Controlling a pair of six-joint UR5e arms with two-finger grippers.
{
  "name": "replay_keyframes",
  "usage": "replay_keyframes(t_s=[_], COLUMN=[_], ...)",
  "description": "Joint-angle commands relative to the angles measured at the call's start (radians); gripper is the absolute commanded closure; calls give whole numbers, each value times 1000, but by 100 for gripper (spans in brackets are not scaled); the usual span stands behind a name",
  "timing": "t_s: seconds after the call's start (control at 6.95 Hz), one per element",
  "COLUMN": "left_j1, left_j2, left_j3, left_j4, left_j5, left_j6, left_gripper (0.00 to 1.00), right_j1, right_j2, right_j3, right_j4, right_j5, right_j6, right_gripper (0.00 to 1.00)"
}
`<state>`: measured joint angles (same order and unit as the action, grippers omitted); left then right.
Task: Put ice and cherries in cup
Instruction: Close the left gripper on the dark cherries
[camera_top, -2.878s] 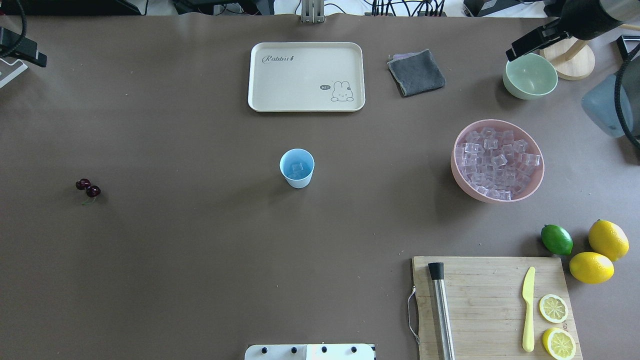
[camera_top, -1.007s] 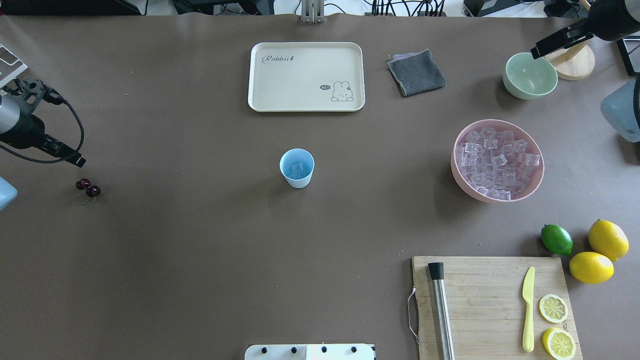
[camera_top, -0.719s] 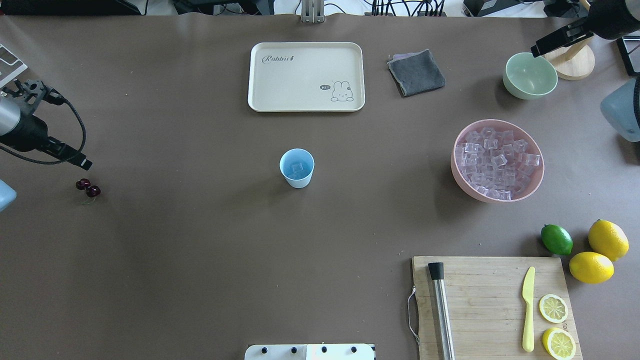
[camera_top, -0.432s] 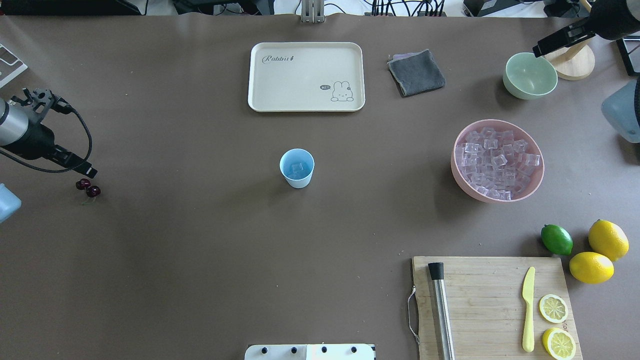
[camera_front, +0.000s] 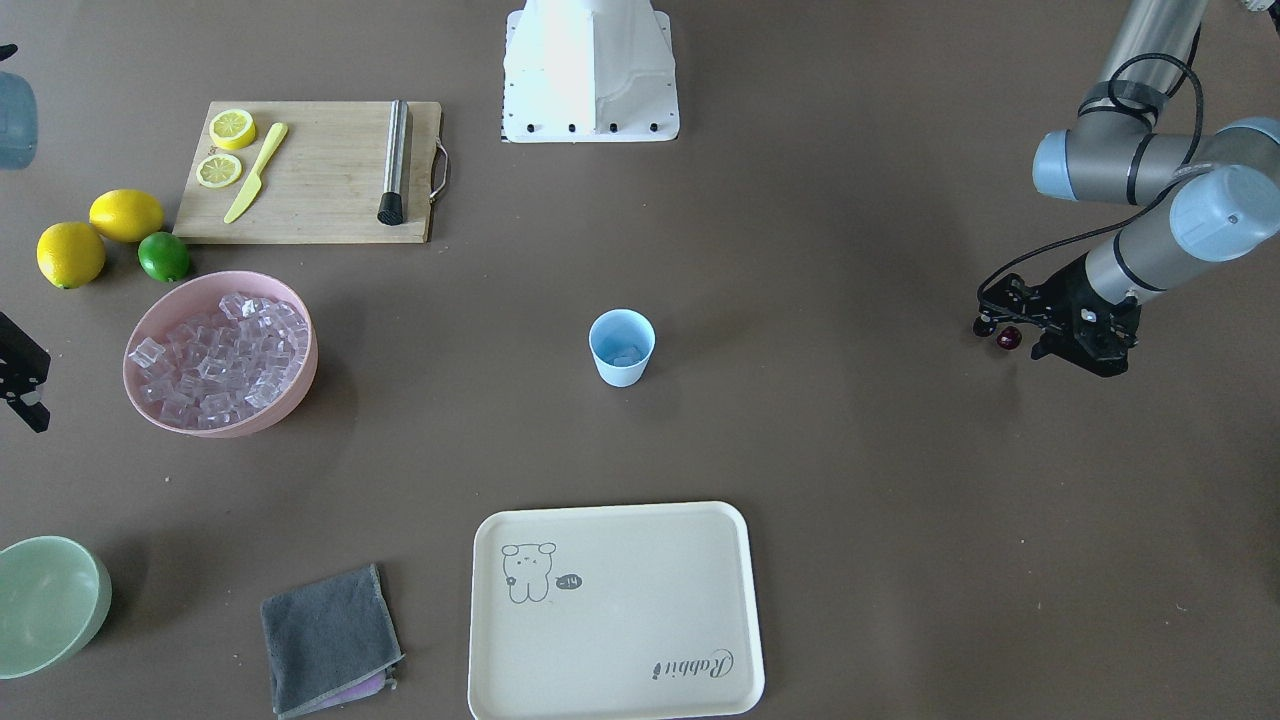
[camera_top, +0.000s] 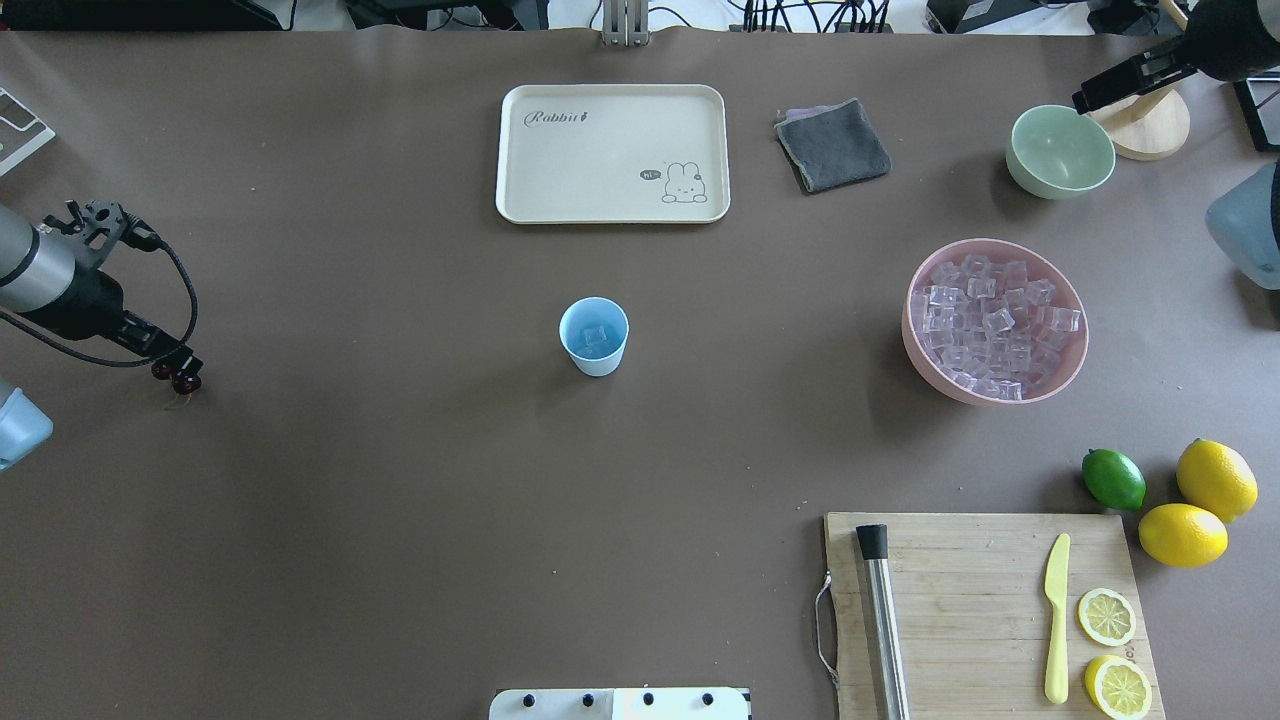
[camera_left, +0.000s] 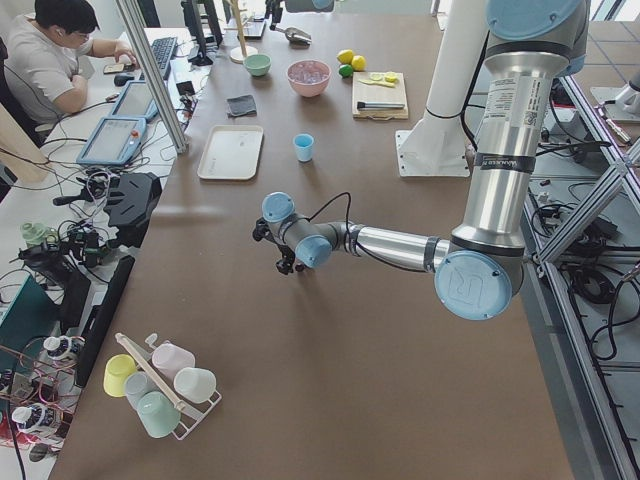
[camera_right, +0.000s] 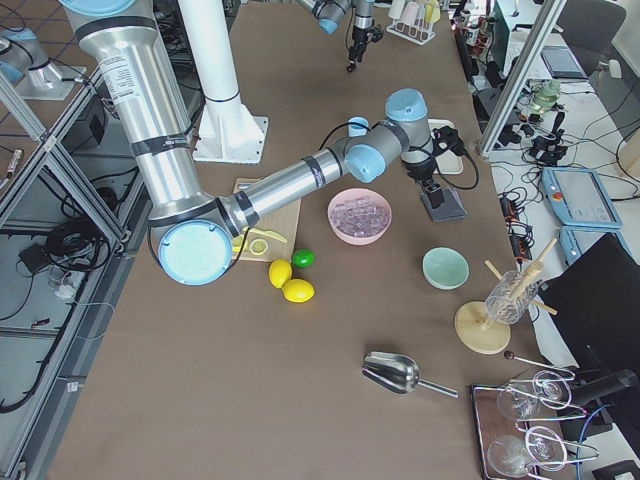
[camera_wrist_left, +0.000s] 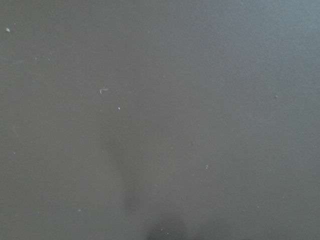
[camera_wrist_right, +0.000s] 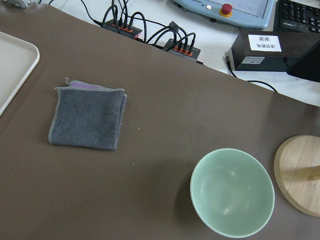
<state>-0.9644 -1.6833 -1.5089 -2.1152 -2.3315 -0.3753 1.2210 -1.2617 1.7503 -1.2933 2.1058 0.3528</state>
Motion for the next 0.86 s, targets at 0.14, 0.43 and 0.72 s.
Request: replay_keyframes(t_s=[0.14, 0.43, 0.72], left_j1=[18, 27, 27], left_j2=[10, 10, 13], left_j3=[-5, -14, -13], left_j4=[-2, -8, -8], left_j5=[0, 6, 6], left_j6=[3, 4, 7], left_gripper=[18, 18, 43], right_j1=[0, 0, 0], right_j2=[-27, -38, -36], right_j3=[26, 34, 29], right_j4=[-1, -1, -1], right_j5=[-18, -18, -20], right_j6=[0, 0, 0], right_gripper=[0, 0, 0])
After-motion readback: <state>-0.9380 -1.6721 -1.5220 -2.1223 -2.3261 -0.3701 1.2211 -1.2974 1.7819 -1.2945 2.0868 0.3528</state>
